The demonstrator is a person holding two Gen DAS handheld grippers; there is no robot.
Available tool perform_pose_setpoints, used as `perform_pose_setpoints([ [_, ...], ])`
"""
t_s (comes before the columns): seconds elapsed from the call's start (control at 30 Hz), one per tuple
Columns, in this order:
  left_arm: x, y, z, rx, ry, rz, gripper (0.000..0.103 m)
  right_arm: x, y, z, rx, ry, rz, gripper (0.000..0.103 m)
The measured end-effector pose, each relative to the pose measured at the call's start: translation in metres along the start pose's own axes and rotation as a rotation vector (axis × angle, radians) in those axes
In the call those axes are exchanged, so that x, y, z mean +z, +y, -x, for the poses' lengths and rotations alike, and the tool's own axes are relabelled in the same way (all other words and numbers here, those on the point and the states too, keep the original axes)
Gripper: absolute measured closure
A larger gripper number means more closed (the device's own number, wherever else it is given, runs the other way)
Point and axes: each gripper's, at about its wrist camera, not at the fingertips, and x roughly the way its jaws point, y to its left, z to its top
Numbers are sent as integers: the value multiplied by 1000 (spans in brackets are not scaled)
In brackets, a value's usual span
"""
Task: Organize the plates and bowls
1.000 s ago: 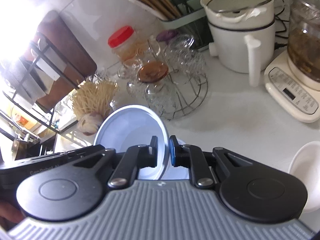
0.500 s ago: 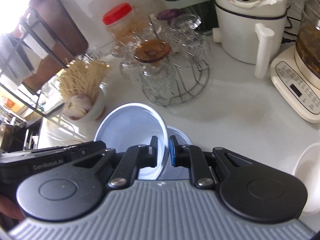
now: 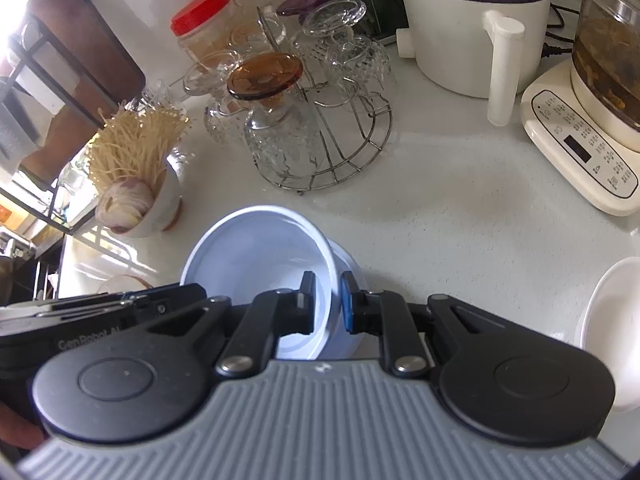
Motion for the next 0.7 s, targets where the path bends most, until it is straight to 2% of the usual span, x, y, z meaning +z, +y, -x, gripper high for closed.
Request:
perform_pose_setpoints([
  [0.07,1,0,0,-3,8,9,89,1,-1,1,-3,-3,-4,86],
  [0.13,1,-1,1,3,2,5,74,1,-1,3,-11,-8,-3,86],
  [0.17,0,-1,3,5,-4,1,71,1,-1,4,-16,-10,-5,84],
  [0.2,0,-1,4,3,-11,-1,68,1,-1,5,-17,-14,-8,75],
  [0.27,0,-2,6,5,-16,-4,68,0,-3,8,-12,-31,-21,62],
  [0.5,2,-8,24,-6,-60,-16,68,-1,-6,25,-4,-99,-22,63],
  [0.7,10,-17,48,-10,-128,-39,68,-1,-1,55,-7,-207,2,63],
])
